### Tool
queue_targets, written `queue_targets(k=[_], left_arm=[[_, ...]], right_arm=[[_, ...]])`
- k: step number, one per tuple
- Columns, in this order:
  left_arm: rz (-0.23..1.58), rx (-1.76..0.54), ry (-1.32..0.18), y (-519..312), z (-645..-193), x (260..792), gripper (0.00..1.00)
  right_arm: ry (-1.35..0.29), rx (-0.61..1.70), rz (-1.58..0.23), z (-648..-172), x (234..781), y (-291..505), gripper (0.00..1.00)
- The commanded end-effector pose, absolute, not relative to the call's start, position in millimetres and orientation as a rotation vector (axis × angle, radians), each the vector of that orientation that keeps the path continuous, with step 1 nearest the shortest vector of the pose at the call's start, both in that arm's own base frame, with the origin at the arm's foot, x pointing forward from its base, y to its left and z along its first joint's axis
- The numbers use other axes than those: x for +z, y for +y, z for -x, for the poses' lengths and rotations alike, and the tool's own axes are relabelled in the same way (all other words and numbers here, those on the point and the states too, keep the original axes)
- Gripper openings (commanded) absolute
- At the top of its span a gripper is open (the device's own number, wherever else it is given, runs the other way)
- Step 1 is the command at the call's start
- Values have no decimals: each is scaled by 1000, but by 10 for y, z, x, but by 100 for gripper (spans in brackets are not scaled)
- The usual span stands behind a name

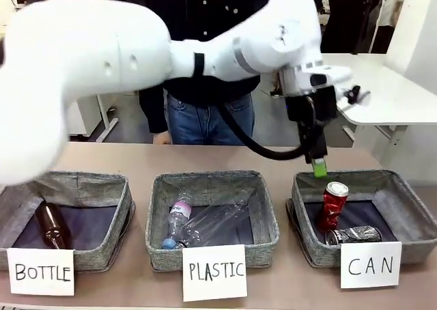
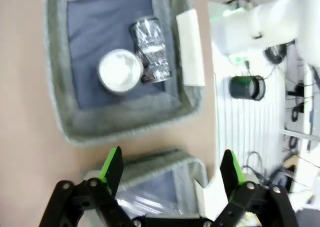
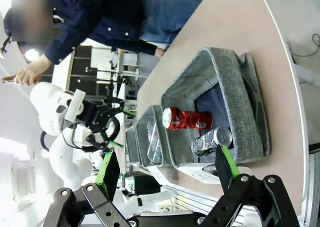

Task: Sort the can waste into the basket.
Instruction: Pick up the can waste from the table and place it in the right Fabric basket.

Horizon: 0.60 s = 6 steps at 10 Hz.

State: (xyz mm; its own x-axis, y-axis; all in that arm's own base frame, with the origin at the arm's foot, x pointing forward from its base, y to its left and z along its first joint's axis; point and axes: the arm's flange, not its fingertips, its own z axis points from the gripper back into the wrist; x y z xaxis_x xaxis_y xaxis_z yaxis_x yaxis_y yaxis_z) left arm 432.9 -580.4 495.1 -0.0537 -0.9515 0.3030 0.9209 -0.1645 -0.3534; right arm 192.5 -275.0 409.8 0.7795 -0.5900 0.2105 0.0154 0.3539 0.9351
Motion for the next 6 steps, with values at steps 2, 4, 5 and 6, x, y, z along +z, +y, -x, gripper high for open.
queue_targets(k=[2,4,5,6], left_arm=[[665,-1415,2,-4638,-4064,5158,100],[818,-1271,24,-3930,-3916,5058,100],[882,-1216,44,-3665,-3835,4996,100],[895,-1118,-52,-3288,-3777,5084,100]], right_arm=[[-572,-413,-1150,-1901,4119,-2740,100],[-572,-413,-1150,-1901,4119,-2740,100],[-572,-413,-1150,-1901,4119,-2740,100],[-572,-413,-1150,-1901,4119,-2740,100]])
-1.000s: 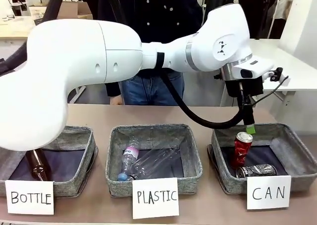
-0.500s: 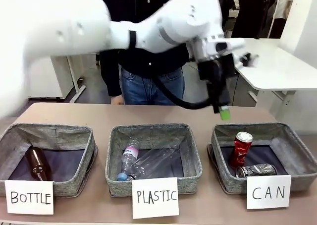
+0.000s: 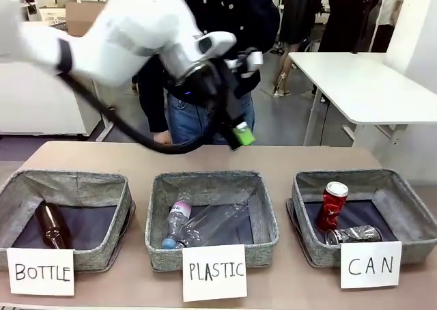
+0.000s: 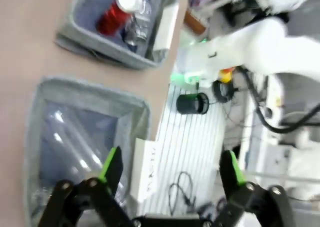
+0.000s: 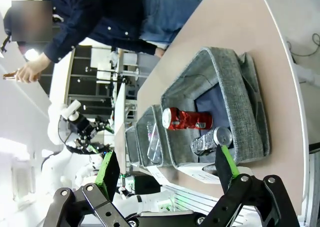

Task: Sort the can waste into the basket.
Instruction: Pick up the can waste from the table and place it in the right Fabric basket.

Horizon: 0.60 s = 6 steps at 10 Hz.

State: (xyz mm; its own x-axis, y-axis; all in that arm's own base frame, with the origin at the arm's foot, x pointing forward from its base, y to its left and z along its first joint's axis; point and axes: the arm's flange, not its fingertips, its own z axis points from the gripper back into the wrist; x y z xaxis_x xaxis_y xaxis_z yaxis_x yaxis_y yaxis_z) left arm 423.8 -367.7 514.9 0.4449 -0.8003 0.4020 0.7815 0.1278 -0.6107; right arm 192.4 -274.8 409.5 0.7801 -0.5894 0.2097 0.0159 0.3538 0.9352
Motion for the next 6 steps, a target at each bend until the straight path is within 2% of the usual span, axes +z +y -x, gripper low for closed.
queue_targets(k=[1,3,5,6], left_arm=[[932,-1017,-223,-2813,-3728,5286,100],[1145,-860,-397,-1820,-3673,5656,100],[1392,-701,-407,-1077,-3675,5811,100],[1598,-749,-370,-687,-3629,5806,100]], right_arm=[[-572,-413,-1150,-1901,4119,-2740,100],[-581,-421,-1155,-1923,4095,-2749,100],[-602,-391,-1141,-2101,4324,-2181,100],[-624,-428,-1143,-2211,4490,-1823,100]])
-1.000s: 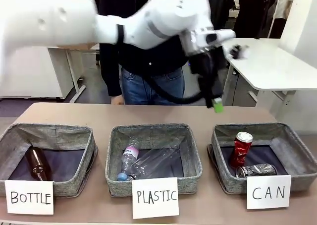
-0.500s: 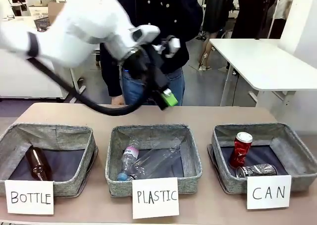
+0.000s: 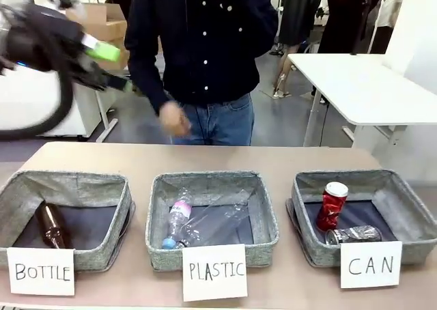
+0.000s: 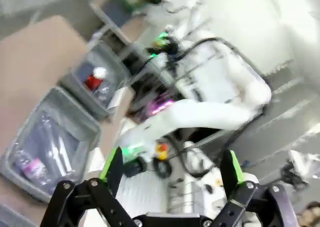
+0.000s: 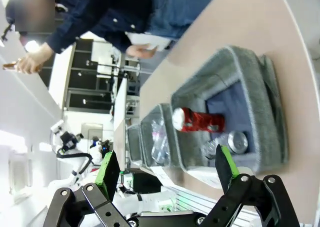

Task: Sort the can waste into the basket.
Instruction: Pick up the can waste from the table and place it in the right Fabric basket.

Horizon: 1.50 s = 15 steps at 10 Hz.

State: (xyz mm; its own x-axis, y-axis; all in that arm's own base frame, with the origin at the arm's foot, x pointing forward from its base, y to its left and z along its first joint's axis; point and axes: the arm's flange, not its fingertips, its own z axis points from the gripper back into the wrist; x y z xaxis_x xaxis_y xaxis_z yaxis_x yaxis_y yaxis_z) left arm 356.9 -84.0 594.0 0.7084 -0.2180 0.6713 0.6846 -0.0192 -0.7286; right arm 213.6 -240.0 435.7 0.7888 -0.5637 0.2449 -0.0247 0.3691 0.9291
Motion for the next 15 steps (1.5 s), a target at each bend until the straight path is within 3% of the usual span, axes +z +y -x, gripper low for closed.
queue_targets(k=[1,3,5,6,8,9,10,15], left_arm=[[1675,-657,-413,-428,-3585,5714,100],[1755,-597,-436,-53,-3504,5347,100],[1760,-549,-403,115,-3565,4938,100],[1746,-574,-422,95,-3496,5287,100],[1746,-574,-422,95,-3496,5287,100],[1746,-574,-422,95,-3496,5287,100],[1746,-574,-422,95,-3496,5287,100],[1746,-574,-422,95,-3496,5287,100]], right_arm=[[-615,-434,-1209,-2272,4663,-1541,100],[-507,-382,-1312,-2329,5041,-1041,100],[-351,-188,-1336,-2341,5334,-440,100],[-305,-113,-1304,-2318,5393,-46,100],[-276,-9,-1260,-2188,5437,624,100],[-270,20,-1283,-2149,5426,729,100],[-256,-6,-1257,-2527,5849,175,100],[-256,-6,-1257,-2527,5849,175,100]])
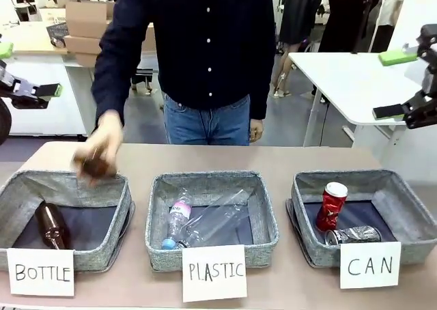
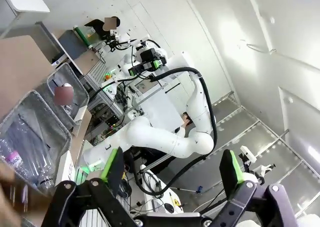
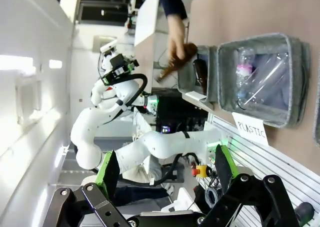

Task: Sort the can waste into the basket.
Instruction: Pick up the can waste from the table and place it in the right Fabric basket.

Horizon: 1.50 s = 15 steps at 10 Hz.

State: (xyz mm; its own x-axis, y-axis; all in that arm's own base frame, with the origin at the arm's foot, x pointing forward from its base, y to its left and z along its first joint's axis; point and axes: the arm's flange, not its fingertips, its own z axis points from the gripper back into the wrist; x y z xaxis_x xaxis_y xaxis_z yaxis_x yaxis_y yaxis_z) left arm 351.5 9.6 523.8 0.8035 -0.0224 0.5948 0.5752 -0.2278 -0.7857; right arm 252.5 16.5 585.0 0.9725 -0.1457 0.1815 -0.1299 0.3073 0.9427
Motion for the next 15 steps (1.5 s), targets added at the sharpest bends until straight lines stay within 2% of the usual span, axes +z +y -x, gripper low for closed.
queue_targets(k=[1,15], left_arm=[[1746,-574,-422,95,-3496,5287,100],[1746,-574,-422,95,-3496,5287,100]], right_arm=[[-256,-6,-1257,-2527,5849,175,100],[-256,-6,-1257,-2527,5849,175,100]])
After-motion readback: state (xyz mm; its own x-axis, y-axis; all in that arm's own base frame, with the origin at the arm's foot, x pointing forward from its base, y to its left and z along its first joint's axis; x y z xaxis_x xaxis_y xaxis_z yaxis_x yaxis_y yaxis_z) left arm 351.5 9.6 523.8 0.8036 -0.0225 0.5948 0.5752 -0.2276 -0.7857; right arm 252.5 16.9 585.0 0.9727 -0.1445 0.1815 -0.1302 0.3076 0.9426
